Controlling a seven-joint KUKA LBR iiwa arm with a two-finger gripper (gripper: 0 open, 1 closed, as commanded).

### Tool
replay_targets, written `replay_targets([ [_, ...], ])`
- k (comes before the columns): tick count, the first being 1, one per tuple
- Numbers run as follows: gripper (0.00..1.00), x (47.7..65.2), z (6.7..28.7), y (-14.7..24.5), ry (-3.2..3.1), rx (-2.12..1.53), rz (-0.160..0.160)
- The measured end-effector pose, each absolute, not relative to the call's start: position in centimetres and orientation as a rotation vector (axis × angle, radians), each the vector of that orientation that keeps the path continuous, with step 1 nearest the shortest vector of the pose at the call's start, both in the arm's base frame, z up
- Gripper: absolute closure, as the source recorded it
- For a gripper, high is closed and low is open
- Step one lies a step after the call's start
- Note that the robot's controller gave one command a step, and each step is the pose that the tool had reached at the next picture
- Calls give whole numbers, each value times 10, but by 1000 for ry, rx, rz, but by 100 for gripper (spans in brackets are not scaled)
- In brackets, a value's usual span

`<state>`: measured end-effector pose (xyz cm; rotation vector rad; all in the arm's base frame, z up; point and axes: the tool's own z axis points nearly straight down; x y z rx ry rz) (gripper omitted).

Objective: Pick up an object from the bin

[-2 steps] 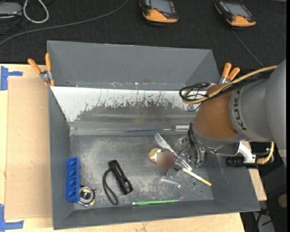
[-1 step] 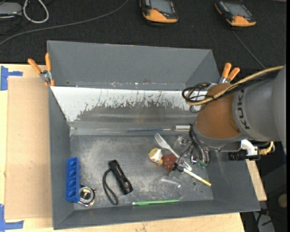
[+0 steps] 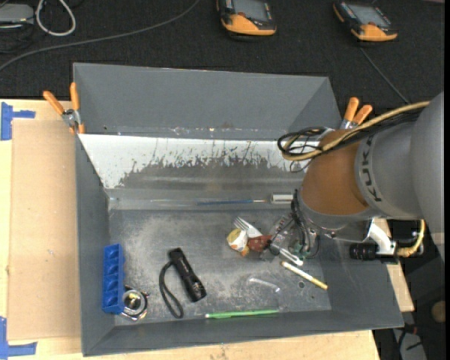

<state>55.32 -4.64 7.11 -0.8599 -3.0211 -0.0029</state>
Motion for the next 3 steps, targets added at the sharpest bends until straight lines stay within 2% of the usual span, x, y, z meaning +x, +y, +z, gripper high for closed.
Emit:
replay_targets([
  [1, 100, 553, 71, -46, -3022, -858, -3],
  [2, 100, 550, 110, -46, -3013, -854, -1],
  [3, 100, 551, 141, -46, -3016, -851, -3],
])
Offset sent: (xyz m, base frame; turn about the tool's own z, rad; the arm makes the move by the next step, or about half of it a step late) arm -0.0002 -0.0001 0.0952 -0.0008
